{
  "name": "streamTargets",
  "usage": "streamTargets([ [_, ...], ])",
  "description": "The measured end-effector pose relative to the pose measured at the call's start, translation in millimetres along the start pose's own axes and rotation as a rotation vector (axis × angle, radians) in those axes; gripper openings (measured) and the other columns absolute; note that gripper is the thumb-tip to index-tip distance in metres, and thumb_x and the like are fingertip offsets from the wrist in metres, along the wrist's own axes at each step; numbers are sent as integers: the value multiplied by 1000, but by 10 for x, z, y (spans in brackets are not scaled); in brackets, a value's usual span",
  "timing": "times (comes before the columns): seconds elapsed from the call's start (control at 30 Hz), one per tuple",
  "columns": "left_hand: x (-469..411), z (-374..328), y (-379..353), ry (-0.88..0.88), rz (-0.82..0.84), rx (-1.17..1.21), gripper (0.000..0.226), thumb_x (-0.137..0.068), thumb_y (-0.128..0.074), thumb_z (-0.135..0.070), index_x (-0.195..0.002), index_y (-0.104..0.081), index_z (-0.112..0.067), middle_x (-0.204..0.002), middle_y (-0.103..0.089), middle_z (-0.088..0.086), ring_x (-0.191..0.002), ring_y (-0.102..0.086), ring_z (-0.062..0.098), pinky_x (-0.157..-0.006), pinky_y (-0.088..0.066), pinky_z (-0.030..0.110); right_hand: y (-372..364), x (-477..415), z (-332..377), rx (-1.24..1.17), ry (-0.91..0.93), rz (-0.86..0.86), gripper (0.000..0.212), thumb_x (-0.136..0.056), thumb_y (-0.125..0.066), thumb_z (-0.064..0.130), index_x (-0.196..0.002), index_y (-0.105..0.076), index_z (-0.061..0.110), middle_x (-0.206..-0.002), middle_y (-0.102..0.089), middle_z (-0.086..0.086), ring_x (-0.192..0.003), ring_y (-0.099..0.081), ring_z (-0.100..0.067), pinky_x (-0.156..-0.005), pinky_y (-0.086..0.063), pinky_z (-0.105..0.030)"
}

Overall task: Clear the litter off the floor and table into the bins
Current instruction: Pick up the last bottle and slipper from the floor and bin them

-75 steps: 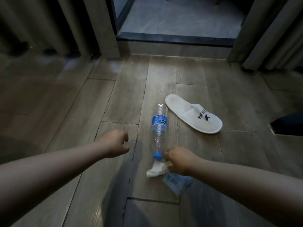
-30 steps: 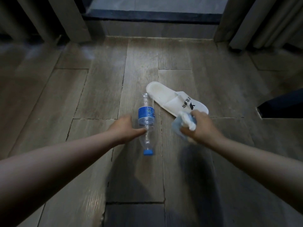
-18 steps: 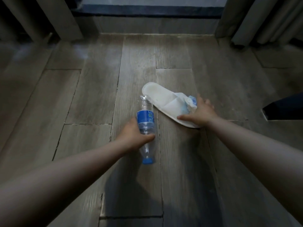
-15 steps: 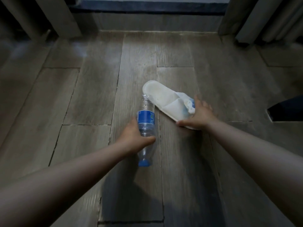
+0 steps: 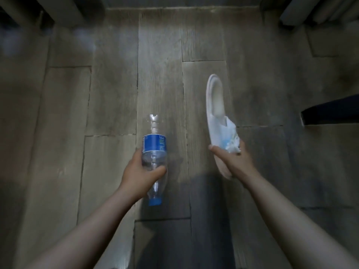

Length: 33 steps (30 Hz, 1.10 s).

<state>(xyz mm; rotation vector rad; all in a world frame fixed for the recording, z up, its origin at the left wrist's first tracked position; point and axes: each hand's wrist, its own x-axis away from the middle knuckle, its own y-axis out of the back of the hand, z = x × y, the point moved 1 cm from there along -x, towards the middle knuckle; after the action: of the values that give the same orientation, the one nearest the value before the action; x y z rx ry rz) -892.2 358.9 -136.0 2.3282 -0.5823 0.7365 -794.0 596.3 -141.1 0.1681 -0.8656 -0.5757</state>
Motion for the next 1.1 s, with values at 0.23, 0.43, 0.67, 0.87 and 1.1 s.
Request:
streamTargets([
  [0.23, 1361, -754, 491, 206, -37, 112, 78, -60, -62, -46, -134, -43, -29, -106, -63, -3, -91, -66, 20, -82, -56, 39, 377, 1490, 271, -112, -193, -42, 91, -69, -79, 48, -142, -33, 21, -130, -53, -5, -114, -55, -26, -99, -46, -43],
  [0.43, 2451, -2034, 921, 173, 10, 281, 47, -70, -69, -32, -115, -54, -28, -100, -63, -2, -92, -66, 20, -63, -57, 28, 1151, 2710, 1242, -236, -165, -44, 89, -66, -81, 51, -140, -38, 27, -122, -57, 4, -103, -57, -12, -85, -43, -29],
  [0.67, 3679, -3780, 1420, -40, 95, 330, 56, -78, -74, -23, -128, -50, -21, -114, -63, 4, -102, -64, 21, -57, -54, 24, 2222, 4361, 2559, -330, -13, -71, 78, -66, -80, 50, -132, -48, 24, -119, -62, 2, -101, -61, -8, -81, -49, -22],
  [0.87, 4678, -4835, 1831, -352, 185, 235, 41, -80, -73, -27, -113, -52, -40, -99, -63, -18, -90, -64, 3, -77, -51, 24, 2969, 5609, 3551, -379, 178, -324, 57, -75, -79, 39, -125, -55, 26, -111, -65, 6, -105, -62, -12, -89, -48, -27],
  [1.1, 5880, -5675, 2458, -691, 465, 229, 48, -67, -77, -36, -111, -61, -35, -100, -73, -7, -90, -70, 15, -80, -56, 35, 3170, 7308, 3982, -668, 329, -602, 67, -63, -85, 49, -113, -56, 16, -65, -60, 10, -56, -57, -10, -51, -42, -22],
])
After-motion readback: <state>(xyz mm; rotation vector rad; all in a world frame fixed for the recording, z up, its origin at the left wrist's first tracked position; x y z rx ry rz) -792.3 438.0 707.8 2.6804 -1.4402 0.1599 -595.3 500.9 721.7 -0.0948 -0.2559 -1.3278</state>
